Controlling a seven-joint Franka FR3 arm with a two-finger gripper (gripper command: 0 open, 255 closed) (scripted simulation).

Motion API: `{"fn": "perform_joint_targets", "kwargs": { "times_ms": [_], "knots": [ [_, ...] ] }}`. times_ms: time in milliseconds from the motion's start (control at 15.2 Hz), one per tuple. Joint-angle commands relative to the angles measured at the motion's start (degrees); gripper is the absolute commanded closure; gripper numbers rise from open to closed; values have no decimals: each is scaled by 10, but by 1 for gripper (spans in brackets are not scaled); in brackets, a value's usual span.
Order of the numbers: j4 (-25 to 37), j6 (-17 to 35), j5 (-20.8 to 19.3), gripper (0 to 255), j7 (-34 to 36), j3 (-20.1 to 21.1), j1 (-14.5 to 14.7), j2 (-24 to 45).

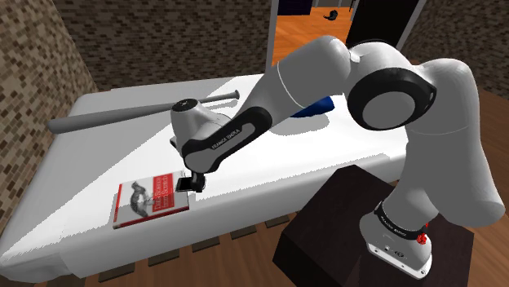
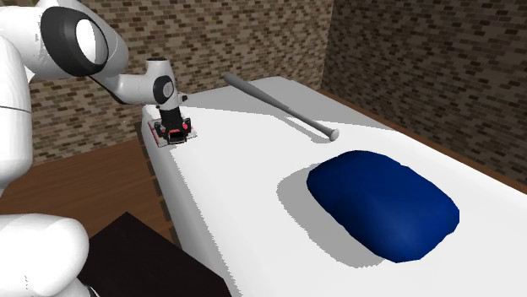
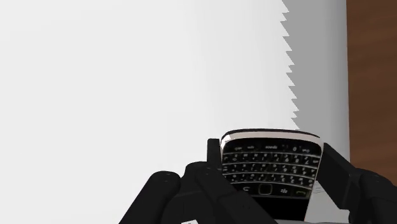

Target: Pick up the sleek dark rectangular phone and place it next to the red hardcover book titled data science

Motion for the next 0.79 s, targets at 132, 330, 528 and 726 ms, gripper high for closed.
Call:
{"fn": "perform_joint_targets", "kwargs": {
  "times_ms": [132, 330, 528, 726],
  "knots": [
    [1, 19, 2, 255, 0, 2, 0, 20],
    [1, 19, 2, 255, 0, 2, 0, 20],
    [1, 19, 2, 255, 0, 2, 0, 20],
    [1, 19, 2, 0, 0, 2, 0, 20]
  ]
}}
